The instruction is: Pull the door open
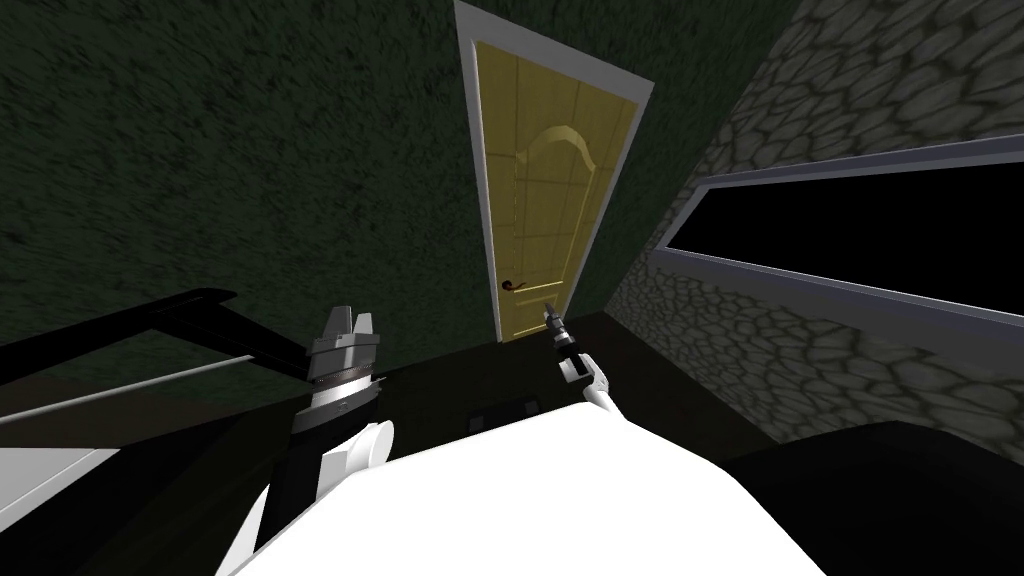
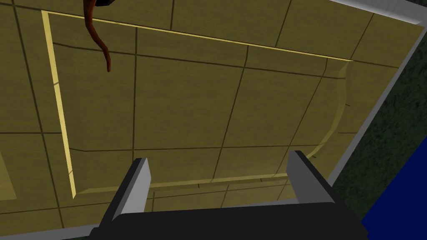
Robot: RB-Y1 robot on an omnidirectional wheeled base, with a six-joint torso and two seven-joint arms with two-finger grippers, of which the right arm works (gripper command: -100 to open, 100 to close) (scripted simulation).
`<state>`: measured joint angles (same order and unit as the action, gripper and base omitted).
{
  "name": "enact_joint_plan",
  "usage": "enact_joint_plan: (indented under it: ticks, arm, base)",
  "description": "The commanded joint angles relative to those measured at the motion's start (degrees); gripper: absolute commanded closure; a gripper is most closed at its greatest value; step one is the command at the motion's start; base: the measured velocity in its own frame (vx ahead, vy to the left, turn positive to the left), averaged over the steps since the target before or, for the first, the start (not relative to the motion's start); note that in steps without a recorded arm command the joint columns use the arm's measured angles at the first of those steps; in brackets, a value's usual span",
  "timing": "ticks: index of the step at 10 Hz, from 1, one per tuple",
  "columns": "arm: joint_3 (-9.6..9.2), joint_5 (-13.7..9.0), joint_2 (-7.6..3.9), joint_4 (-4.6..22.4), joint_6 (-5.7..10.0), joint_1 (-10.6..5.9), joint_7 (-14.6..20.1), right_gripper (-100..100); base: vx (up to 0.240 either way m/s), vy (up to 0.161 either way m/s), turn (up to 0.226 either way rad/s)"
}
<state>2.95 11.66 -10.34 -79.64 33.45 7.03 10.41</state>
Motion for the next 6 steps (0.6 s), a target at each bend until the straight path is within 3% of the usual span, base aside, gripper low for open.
enact_joint_plan:
  ticks: [1, 6]
  arm:
    - [0.29, 0.2, -0.38, 2.2, 0.35, -0.78, 0.8, -100]
    - [1.16, 0.9, -1.24, 9.0, 1.65, -3.21, 2.7, -100]
  base:
    - [0.097, 0.053, 0.028]
    - [0.101, 0.055, 0.022]
